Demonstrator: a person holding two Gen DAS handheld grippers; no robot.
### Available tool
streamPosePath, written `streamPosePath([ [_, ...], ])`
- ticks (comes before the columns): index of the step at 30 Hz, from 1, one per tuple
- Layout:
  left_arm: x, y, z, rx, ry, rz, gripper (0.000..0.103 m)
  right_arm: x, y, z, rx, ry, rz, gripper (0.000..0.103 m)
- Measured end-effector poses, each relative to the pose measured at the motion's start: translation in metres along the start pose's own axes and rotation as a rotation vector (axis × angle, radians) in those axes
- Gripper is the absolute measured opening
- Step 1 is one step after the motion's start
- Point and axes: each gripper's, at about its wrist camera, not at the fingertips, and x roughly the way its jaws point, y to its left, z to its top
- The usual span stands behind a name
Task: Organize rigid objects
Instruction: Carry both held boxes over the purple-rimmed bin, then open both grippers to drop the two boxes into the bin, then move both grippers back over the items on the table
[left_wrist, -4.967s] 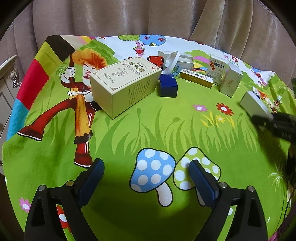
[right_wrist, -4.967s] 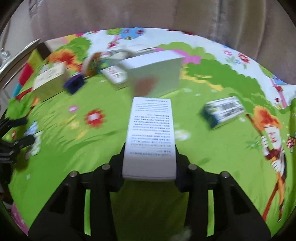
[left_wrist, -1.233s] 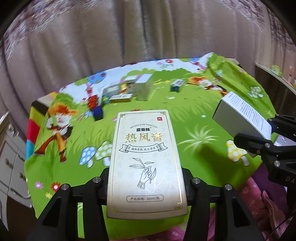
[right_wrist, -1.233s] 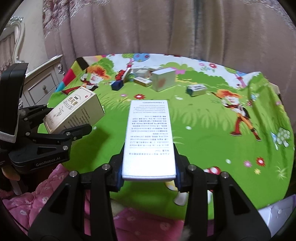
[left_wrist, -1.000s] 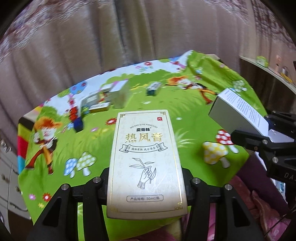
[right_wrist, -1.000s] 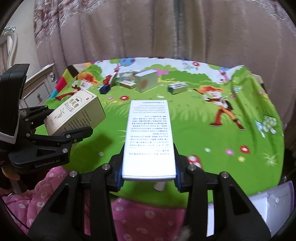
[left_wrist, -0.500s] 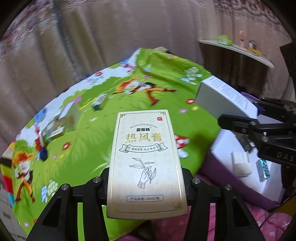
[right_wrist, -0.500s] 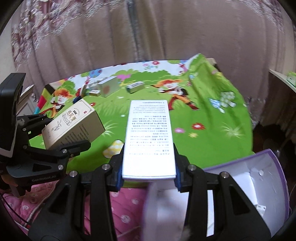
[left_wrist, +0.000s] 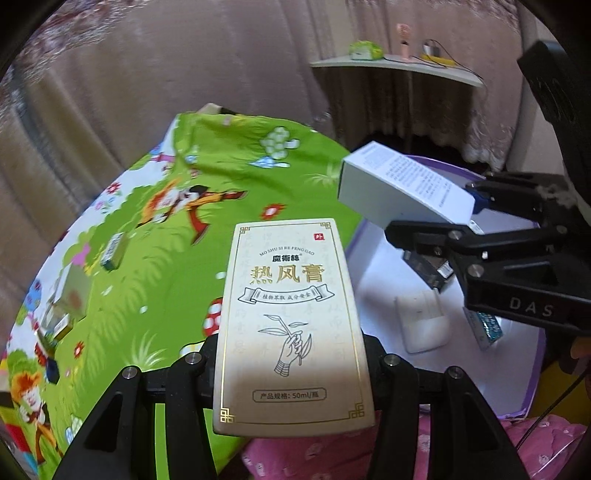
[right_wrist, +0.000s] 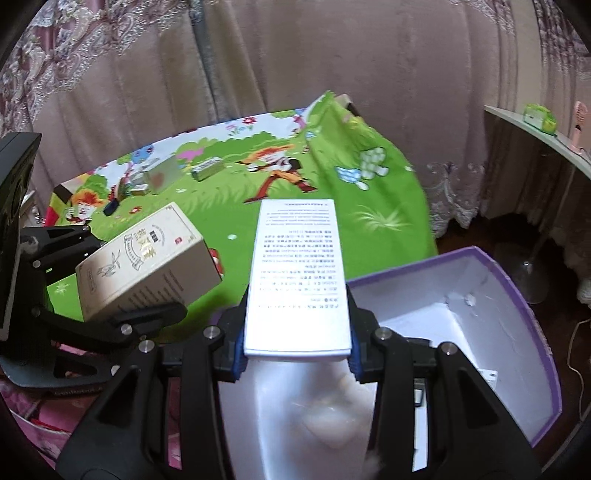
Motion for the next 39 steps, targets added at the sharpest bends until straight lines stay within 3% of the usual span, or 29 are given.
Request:
streamPosePath([
  [14, 0.037, -0.066, 0.025, 0.142, 0.065, -0.102, 0.052, -0.022, -0.065, -0.014, 0.050, 0.031, -0.191, 0.045],
  [22, 0.056, -0.079, 0.034, 0.108, 0.114, -0.158, 0.053, -0.027, -0.086, -0.025, 0.070, 0.058, -0.264, 0.045],
  [27, 0.046, -0.084, 0.033, 0.129, 0.060, -0.189, 0.054, -0.027, -0.085, -0.025, 0.054, 0.068, -0.277, 0.045],
  [28, 0.044, -0.084, 0.033, 0.129, 0.053, -0.197, 0.057, -0.027, -0.084, -0.025, 0.053, 0.070, -0.278, 0.046],
  [30, 0.040, -0.083, 0.033, 0.127, 0.040, -0.202, 0.072, -0.025, -0.082, -0.023, 0.047, 0.079, -0.294, 0.048],
  [31, 0.037, -0.081, 0.032, 0.123, 0.021, -0.197, 0.075, -0.025, -0.080, -0.022, 0.045, 0.080, -0.305, 0.056],
  [33, 0.034, -0.078, 0.031, 0.120, -0.004, -0.184, 0.076, -0.026, -0.078, -0.020, 0.037, 0.074, -0.319, 0.063],
  [39, 0.028, -0.056, 0.030, 0.048, -0.046, -0.199, 0.077, -0.030, -0.068, -0.007, 0.014, 0.054, -0.346, 0.067],
])
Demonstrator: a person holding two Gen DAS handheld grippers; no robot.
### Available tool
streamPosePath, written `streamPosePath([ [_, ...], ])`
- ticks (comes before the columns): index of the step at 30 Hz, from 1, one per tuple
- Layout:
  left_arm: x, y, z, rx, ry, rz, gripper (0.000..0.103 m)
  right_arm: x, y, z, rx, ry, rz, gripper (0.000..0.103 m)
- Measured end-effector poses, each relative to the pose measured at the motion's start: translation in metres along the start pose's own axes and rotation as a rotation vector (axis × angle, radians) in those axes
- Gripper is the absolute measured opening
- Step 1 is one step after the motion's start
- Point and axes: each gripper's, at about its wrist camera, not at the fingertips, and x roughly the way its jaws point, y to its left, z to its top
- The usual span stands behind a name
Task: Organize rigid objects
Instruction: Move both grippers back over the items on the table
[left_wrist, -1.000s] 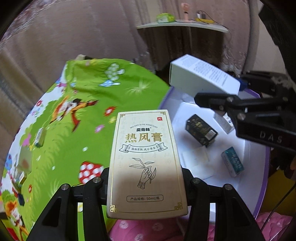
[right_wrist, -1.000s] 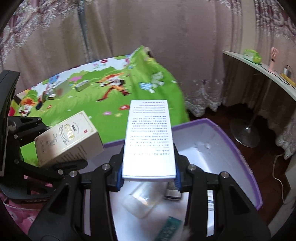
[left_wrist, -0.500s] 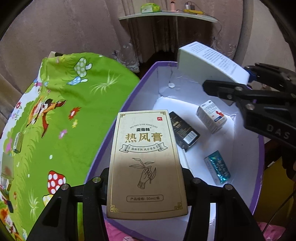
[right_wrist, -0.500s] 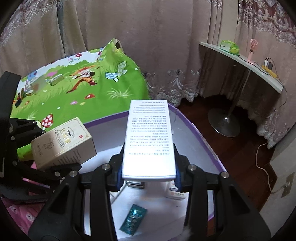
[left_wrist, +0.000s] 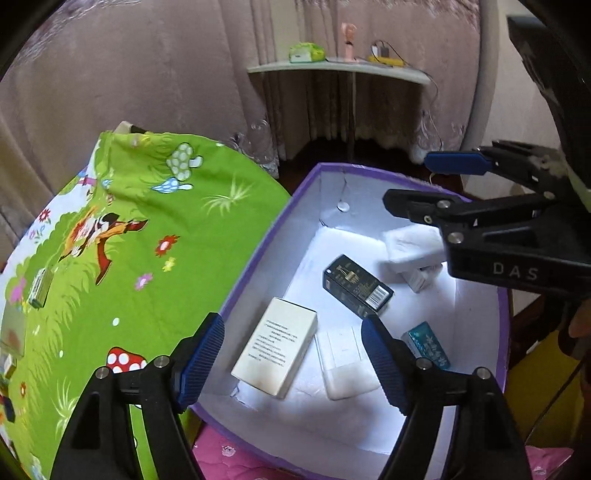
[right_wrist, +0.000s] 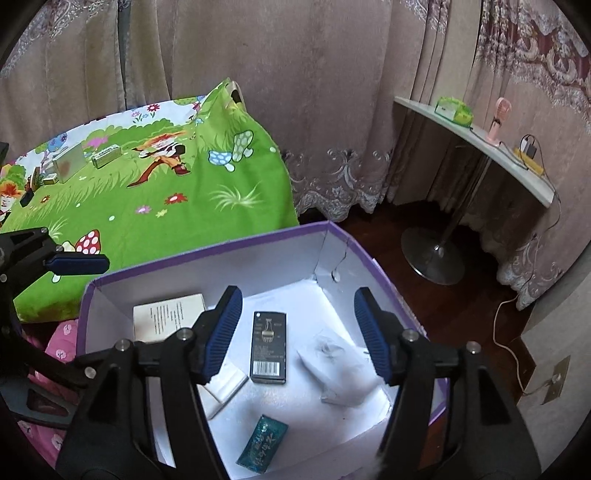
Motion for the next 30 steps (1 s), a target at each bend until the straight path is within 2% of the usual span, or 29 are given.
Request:
streamPosePath([
  [4, -0.012, 0.030, -0.010, -0.039, -0.055, 0.055, 0.078, -0.002, 0.016, 0.013, -0.018, -0.004, 0.032, 0.068],
  [8, -0.015, 0.096, -0.042, -0.171, -0.027, 0.168, 0.078, 0.005, 0.069, 0.027, -0.127, -0.003, 0.123, 0.068],
  [11, -0.027, 0.168, -0.087, -0.337, 0.007, 0.297, 0.078, 0.014, 0.115, 0.038, -0.215, 0.005, 0.216, 0.070],
  [12, -0.032, 0.183, -0.098, -0.368, 0.014, 0.334, 0.078, 0.021, 0.140, 0.045, -0.252, 0.022, 0.283, 0.071],
  [15, -0.055, 0.246, -0.147, -0.493, 0.037, 0.507, 0.078, 0.037, 0.194, 0.062, -0.306, 0.039, 0.398, 0.072],
  [16, -0.065, 0.271, -0.167, -0.548, 0.044, 0.571, 0.078, 0.044, 0.211, 0.068, -0.316, 0.050, 0.419, 0.072],
  [19, -0.084, 0.320, -0.206, -0.650, 0.059, 0.690, 0.078, 0.075, 0.263, 0.093, -0.303, 0.063, 0.484, 0.074],
  [21, -0.091, 0.349, -0.230, -0.716, 0.078, 0.760, 0.078, 0.108, 0.299, 0.111, -0.276, 0.087, 0.467, 0.074],
  [24, -0.100, 0.381, -0.260, -0.819, 0.087, 0.792, 0.078, 0.151, 0.331, 0.134, -0.199, 0.114, 0.435, 0.074],
  [25, -0.101, 0.390, -0.270, -0.861, 0.102, 0.782, 0.079, 0.172, 0.341, 0.145, -0.142, 0.141, 0.415, 0.074],
  [27, -0.111, 0.399, -0.285, -0.958, 0.063, 0.729, 0.082, 0.203, 0.355, 0.166, -0.051, 0.184, 0.392, 0.074],
  [30, -0.113, 0.401, -0.292, -1.013, 0.056, 0.715, 0.086, 0.230, 0.371, 0.190, 0.056, 0.200, 0.394, 0.076],
])
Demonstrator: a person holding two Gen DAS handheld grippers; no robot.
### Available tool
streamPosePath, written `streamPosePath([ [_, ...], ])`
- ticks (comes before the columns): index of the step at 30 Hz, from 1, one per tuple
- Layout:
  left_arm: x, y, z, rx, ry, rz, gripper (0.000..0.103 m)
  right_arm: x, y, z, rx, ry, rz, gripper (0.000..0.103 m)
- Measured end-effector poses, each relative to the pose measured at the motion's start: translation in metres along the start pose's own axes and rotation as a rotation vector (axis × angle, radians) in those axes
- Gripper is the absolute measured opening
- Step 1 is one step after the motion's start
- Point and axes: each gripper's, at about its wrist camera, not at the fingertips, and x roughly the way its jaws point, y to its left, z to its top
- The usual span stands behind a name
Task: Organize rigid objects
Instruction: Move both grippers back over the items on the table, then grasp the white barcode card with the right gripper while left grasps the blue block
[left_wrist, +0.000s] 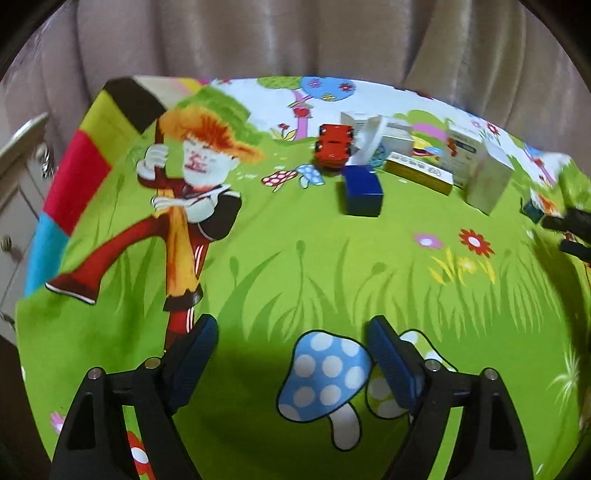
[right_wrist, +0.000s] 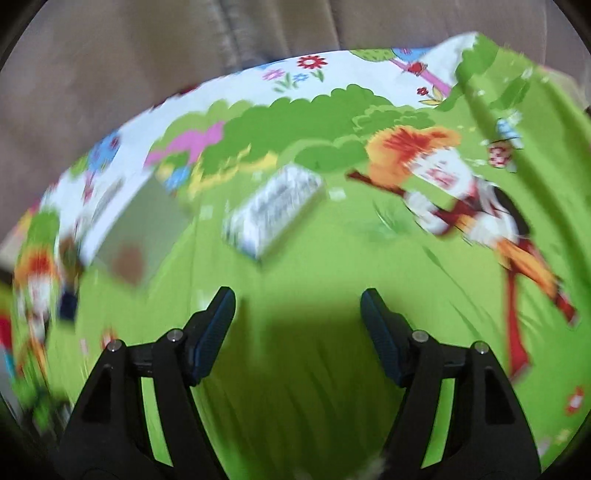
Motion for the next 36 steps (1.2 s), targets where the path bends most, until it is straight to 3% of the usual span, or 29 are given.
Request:
streamPosePath([
  [4, 0.003, 0.007, 0.000, -0.053, 0.016, 0.001, 0.093, 0.031, 0.018, 0.036, 0.066, -0.030, -0.070, 0.081],
  [8, 0.009, 0.005, -0.001, -0.054, 0.039, 0.002, 0.103, 0.051, 0.034, 0.052, -0.018, -0.012, -0.183, 0.081],
  [10, 0.010, 0.005, -0.001, -0.051, 0.039, 0.000, 0.103, 0.049, 0.027, 0.056, 0.032, 0.001, -0.135, 0.084],
  [12, 0.011, 0.005, 0.000, -0.051, 0.039, 0.000, 0.103, 0.040, 0.015, 0.055, 0.119, 0.030, 0.002, 0.085],
  [15, 0.011, 0.005, 0.000, -0.051, 0.039, 0.000, 0.103, 0.030, -0.008, 0.050, 0.266, 0.033, 0.084, 0.085],
  [17, 0.011, 0.005, 0.000, -0.052, 0.039, 0.000, 0.103, 0.030, -0.020, 0.052, 0.361, 0.012, 0.096, 0.085],
  [19, 0.011, 0.005, -0.001, -0.052, 0.039, 0.000, 0.103, 0.036, -0.020, 0.064, 0.404, 0.010, 0.022, 0.085],
  [23, 0.010, 0.005, -0.002, -0.053, 0.040, 0.001, 0.103, 0.056, 0.020, 0.078, 0.205, 0.025, -0.181, 0.085],
  [26, 0.009, 0.005, -0.003, -0.053, 0.040, 0.002, 0.103, 0.059, 0.033, 0.071, 0.060, 0.010, -0.239, 0.077],
  [32, 0.012, 0.004, 0.000, -0.052, 0.047, 0.000, 0.103, 0.018, 0.012, 0.019, -0.144, -0.024, -0.061, 0.076],
  [36, 0.014, 0.004, 0.002, -0.054, 0.051, 0.003, 0.103, -0.008, 0.026, -0.024, -0.354, 0.013, 0.144, 0.076],
])
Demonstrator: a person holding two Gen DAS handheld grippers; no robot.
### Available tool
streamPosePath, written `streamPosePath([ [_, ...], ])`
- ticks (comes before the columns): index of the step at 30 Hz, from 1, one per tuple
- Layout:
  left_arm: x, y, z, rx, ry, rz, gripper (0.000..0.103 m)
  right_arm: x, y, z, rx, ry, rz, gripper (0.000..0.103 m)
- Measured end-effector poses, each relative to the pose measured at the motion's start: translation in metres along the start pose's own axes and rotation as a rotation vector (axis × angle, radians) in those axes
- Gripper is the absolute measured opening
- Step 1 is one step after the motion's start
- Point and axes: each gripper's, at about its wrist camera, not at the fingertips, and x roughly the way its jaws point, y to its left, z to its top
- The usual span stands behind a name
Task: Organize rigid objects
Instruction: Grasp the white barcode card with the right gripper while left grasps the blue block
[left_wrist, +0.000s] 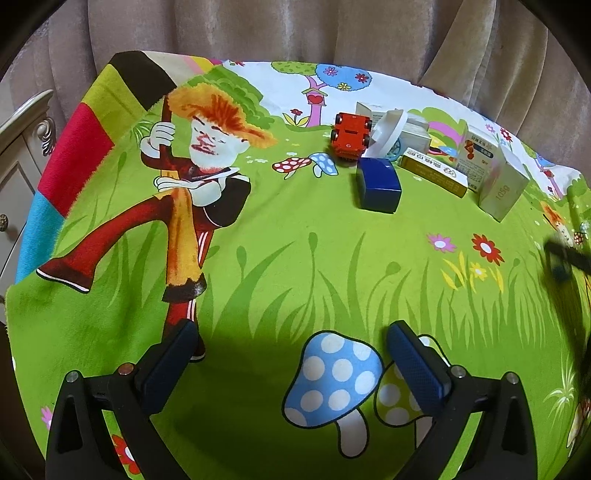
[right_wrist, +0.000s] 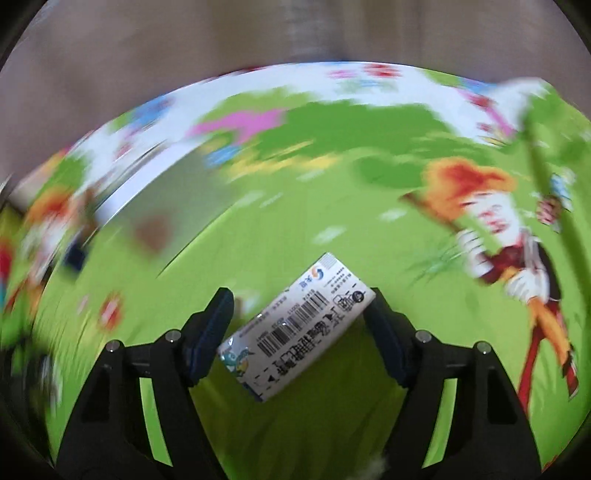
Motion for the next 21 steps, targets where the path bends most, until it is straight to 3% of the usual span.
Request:
streamPosePath([
  [3, 0.001, 0.001, 0.000, 0.002, -0.001, -0.002, 0.103, -0.009, 0.030, -0.022, -0.175, 0.013, 0.035, 0.082],
  [5, 0.001, 0.001, 0.000, 0.002, -0.002, -0.002, 0.103, -0.012, 0.043, -0.032, -0.259, 0.036, -0.004, 0.087],
  [7, 0.002, 0.002, -0.001, 0.003, -0.003, -0.003, 0.103, -0.015, 0.040, -0.035, -0.225, 0.081, -0.009, 0.088],
  [9, 0.001, 0.002, -0.001, 0.004, -0.003, -0.003, 0.103, -0.022, 0.028, -0.041, -0.153, 0.112, -0.068, 0.088],
  [12, 0.002, 0.002, 0.001, -0.003, 0.004, 0.004, 0.103, -0.030, 0.006, -0.042, 0.047, 0.138, -0.115, 0.089],
  [15, 0.004, -0.002, 0.005, -0.027, 0.021, 0.015, 0.103, -0.034, 0.006, -0.038, 0.207, 0.093, -0.015, 0.089],
  [17, 0.008, -0.012, 0.011, -0.018, 0.039, 0.008, 0.103, -0.026, 0.019, -0.031, 0.180, 0.076, -0.052, 0.089],
  [18, 0.011, -0.020, 0.016, 0.006, 0.049, -0.008, 0.103, -0.017, 0.031, -0.027, 0.108, 0.066, -0.096, 0.088],
  [20, 0.019, -0.033, 0.026, 0.038, 0.046, -0.029, 0.103, -0.007, 0.044, -0.026, 0.019, 0.060, -0.183, 0.077],
  [21, 0.022, -0.038, 0.030, 0.044, 0.039, -0.033, 0.103, -0.007, 0.046, -0.028, -0.002, 0.033, -0.171, 0.071],
])
